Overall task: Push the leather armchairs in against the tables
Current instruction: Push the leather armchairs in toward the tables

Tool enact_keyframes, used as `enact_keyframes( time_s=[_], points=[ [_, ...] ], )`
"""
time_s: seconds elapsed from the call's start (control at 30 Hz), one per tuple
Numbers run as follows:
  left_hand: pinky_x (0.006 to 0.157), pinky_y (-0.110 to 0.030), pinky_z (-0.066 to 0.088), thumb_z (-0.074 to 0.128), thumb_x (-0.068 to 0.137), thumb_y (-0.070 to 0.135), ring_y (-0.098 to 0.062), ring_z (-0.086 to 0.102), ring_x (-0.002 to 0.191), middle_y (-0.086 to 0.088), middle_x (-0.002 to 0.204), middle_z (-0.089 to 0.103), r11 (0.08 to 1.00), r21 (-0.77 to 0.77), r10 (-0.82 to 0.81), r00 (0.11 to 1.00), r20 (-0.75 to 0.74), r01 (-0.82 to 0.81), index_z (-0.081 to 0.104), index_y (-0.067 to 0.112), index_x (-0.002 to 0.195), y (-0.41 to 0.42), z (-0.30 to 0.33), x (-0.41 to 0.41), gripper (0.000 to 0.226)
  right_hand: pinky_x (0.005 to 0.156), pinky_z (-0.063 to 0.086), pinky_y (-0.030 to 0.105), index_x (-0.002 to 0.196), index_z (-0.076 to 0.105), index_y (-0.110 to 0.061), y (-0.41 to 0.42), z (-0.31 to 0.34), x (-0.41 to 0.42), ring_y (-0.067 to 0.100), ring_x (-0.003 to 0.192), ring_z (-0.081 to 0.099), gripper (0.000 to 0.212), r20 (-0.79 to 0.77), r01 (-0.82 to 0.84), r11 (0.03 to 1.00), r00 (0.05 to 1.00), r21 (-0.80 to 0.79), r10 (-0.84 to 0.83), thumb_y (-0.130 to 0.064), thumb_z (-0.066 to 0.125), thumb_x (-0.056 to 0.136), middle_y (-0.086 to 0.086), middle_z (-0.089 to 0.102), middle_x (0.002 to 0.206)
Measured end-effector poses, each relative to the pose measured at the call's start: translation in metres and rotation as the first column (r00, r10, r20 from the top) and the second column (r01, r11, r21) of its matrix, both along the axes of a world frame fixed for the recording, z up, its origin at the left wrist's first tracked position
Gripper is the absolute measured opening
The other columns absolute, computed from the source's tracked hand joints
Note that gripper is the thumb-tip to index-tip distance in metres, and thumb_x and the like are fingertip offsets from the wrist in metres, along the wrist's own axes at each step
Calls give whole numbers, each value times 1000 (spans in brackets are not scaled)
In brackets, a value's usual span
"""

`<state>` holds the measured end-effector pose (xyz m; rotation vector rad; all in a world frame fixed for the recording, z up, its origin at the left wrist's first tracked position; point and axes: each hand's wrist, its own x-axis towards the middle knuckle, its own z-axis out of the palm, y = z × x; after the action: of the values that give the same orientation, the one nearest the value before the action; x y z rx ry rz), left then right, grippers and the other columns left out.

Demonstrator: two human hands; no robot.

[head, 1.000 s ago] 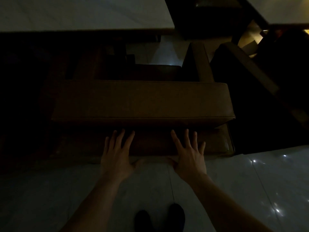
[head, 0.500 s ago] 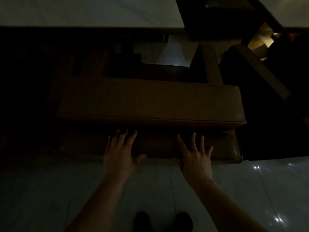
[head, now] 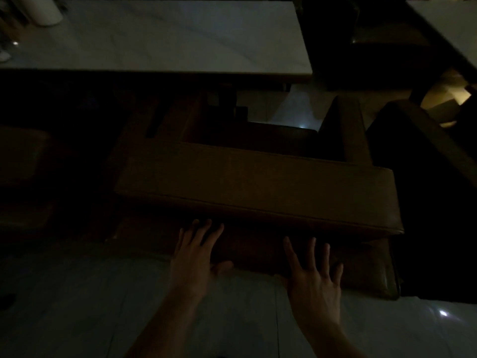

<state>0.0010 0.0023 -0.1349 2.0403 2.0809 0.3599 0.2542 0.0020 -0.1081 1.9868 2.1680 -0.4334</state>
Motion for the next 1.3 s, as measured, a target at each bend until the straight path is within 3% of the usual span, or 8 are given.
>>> enact_keyframes(
  time_s=[0.3, 0.5, 0.67, 0.77, 1.07, 1.3],
  points=[
    [112, -59, 27, 52, 74, 67, -35, 36, 137, -4, 146, 48, 999, 47, 12, 1000, 15, -13, 43, 30, 144, -1, -7, 10, 80, 120, 8, 61, 147, -24, -49, 4, 9, 12, 37, 147, -21, 73, -14, -20, 998, 1000, -58, 19, -64, 26, 97, 9, -21, 163],
    [114, -56, 22, 69, 72, 60, -33, 30, 141, -3, 149, 45, 999, 32, 24, 999, 25, -25, 40, 31, 146, 1, -11, 32, 85, 120, 11, 61, 148, -21, -49, 8, 9, 33, 37, 149, -18, 72, 7, -21, 999, 1000, -31, 22, -64, 27, 97, 8, -17, 165],
    [115, -55, 21, 56, 76, 66, -32, 27, 143, -2, 151, 43, 999, 34, 34, 998, 45, -36, 40, 31, 146, 4, -13, 58, 80, 119, 14, 62, 152, -11, -49, 15, 9, 56, 36, 151, -11, 71, -20, -5, 1000, 1000, 4, 5, -61, 33, 97, 8, -6, 166],
    [114, -56, 22, 70, 74, 60, -33, 28, 143, -3, 150, 44, 999, 35, 34, 999, 30, -35, 40, 30, 146, 6, -15, 72, 83, 119, 14, 62, 153, -7, -49, 16, 6, 68, 36, 151, -8, 70, -19, 0, 1000, 1000, 29, 1, -62, 32, 96, 8, -1, 167],
    [116, -53, 16, 73, 72, 58, -33, 23, 145, -3, 153, 39, 999, -7, 48, 999, 17, -48, 39, 30, 147, 7, -11, 77, 87, 120, 6, 62, 150, -20, -46, 18, 5, 70, 37, 149, -17, 71, 37, -14, 1000, 999, -23, 14, -69, 12, 91, 10, -15, 165],
    [117, -54, 14, 74, 74, 56, -33, 21, 146, -2, 155, 37, 998, -39, 52, 998, 19, -51, 38, 31, 148, 10, -8, 76, 86, 118, 10, 65, 152, -18, -43, 19, 3, 70, 41, 149, -14, 73, 57, -38, 999, 998, -13, 38, -62, 27, 98, 14, -10, 165]
  ],
)
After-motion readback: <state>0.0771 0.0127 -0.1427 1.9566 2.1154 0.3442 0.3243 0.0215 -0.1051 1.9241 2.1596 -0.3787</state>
